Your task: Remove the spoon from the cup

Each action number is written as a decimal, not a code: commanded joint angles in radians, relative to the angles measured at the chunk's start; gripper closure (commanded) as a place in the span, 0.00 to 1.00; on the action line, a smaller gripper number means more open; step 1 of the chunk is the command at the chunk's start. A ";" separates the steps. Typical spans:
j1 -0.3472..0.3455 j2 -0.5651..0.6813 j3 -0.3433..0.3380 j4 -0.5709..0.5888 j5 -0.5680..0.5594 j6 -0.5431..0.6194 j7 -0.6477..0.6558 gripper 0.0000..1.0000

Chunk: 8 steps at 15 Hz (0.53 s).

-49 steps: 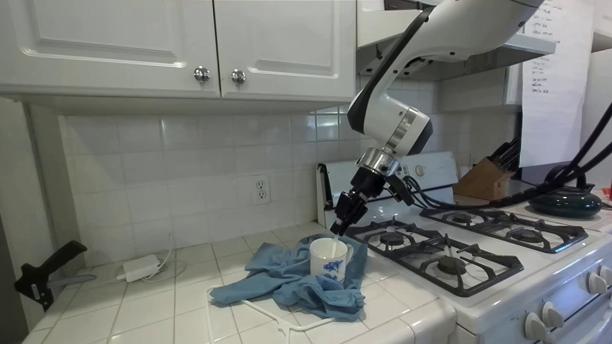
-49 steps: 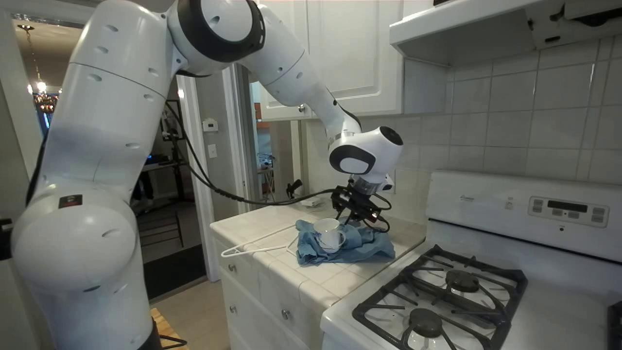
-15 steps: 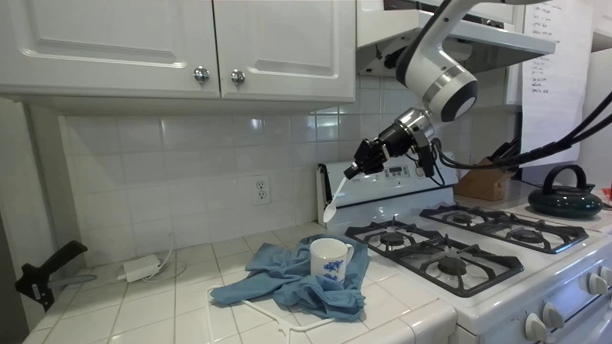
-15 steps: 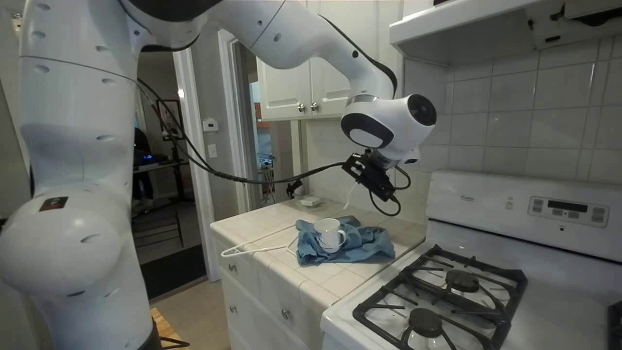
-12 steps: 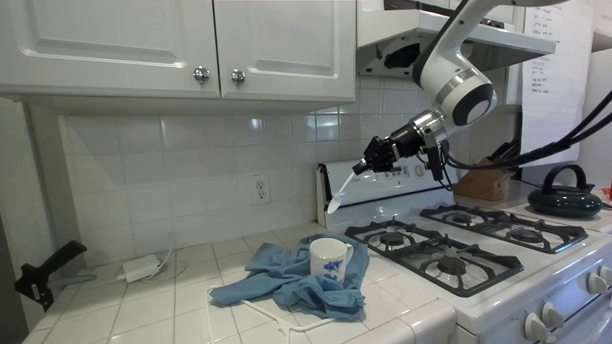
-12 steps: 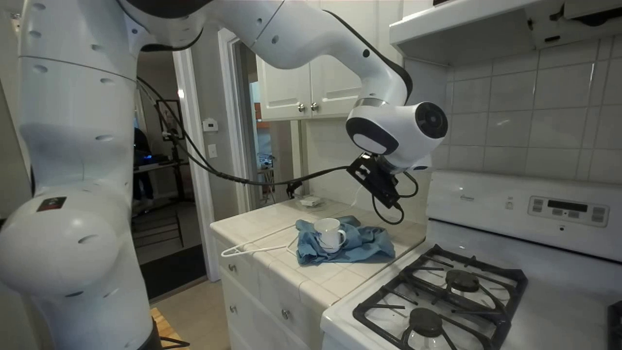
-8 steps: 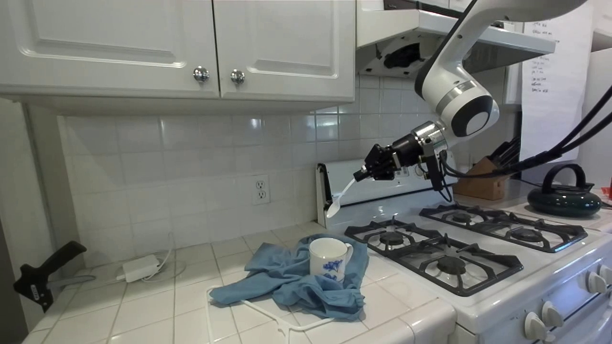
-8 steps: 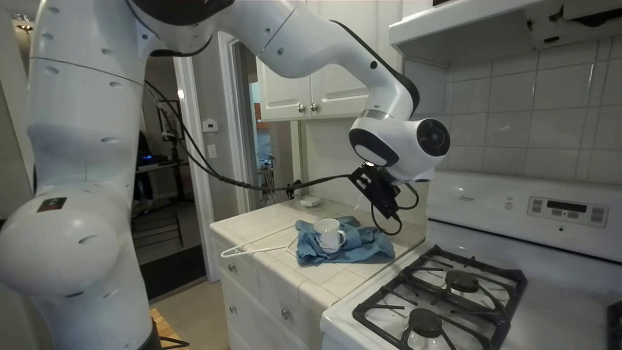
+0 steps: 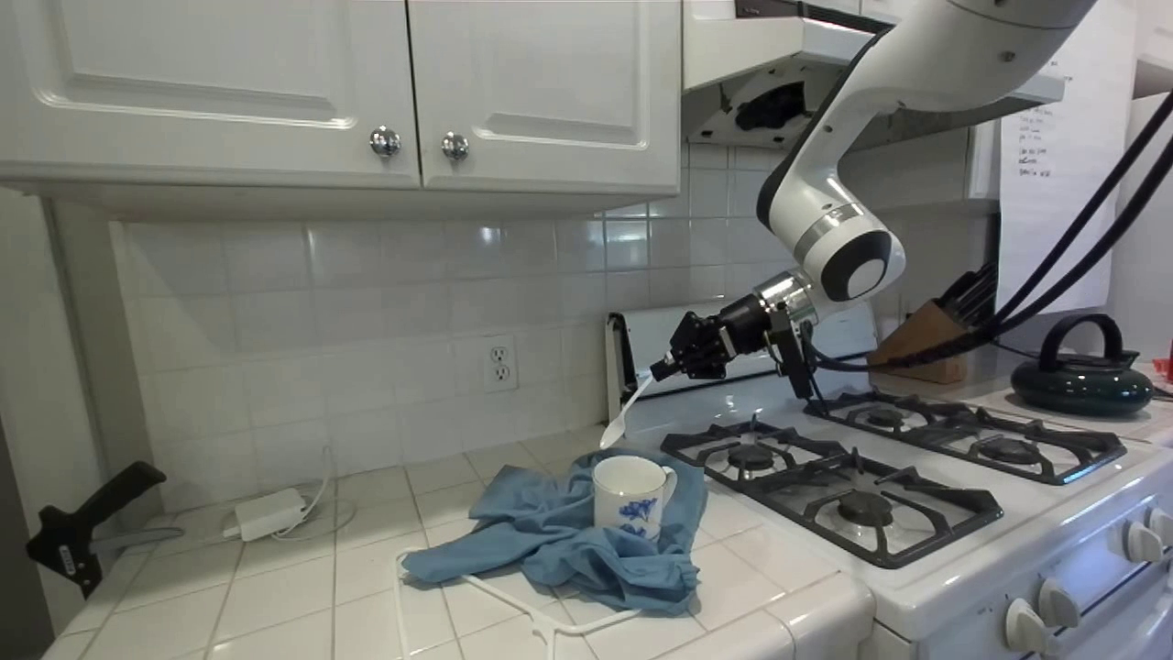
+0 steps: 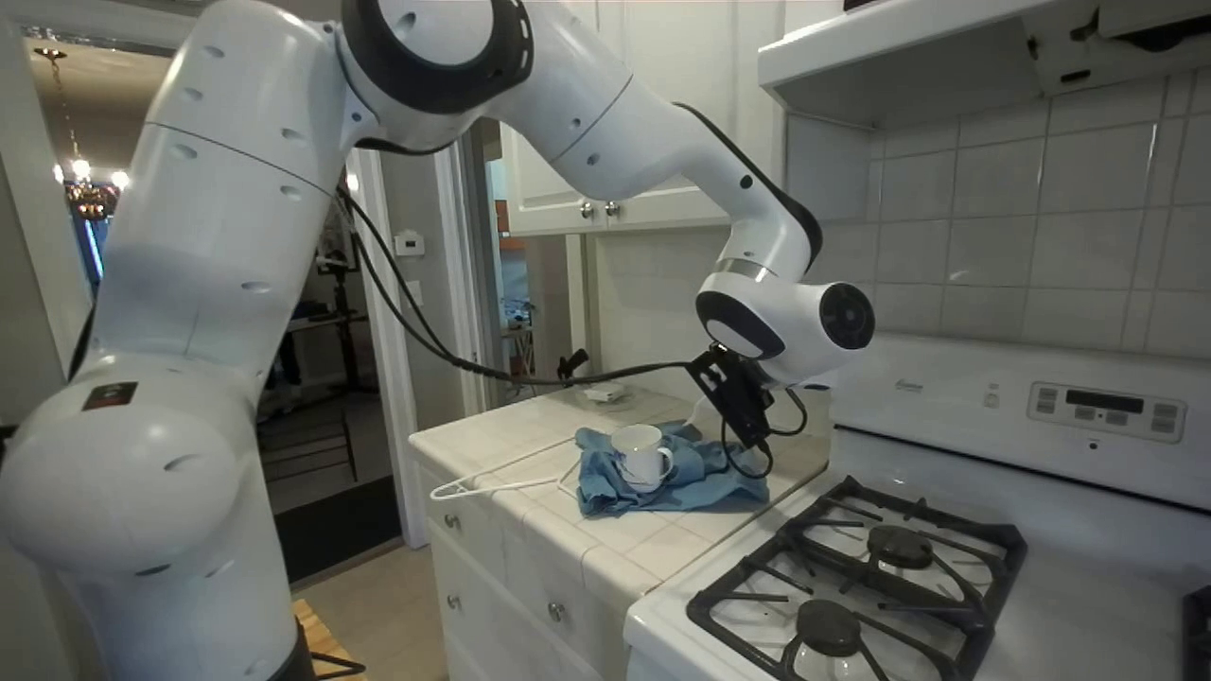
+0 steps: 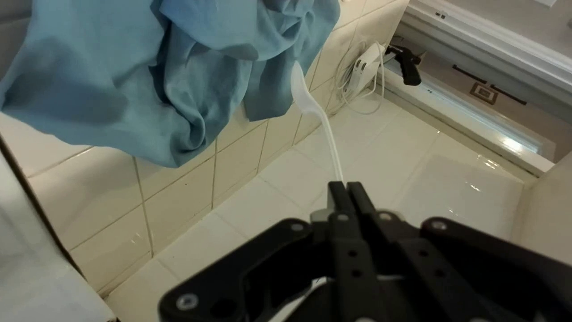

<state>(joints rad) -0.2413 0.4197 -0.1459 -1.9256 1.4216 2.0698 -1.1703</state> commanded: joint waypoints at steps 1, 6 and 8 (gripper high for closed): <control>0.007 0.107 0.015 0.130 0.017 -0.034 0.092 0.99; 0.031 0.211 0.036 0.253 -0.002 -0.004 0.300 0.99; 0.038 0.247 0.040 0.293 -0.007 0.000 0.374 0.99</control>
<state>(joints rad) -0.2136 0.5918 -0.1113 -1.7263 1.4216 2.0653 -0.9115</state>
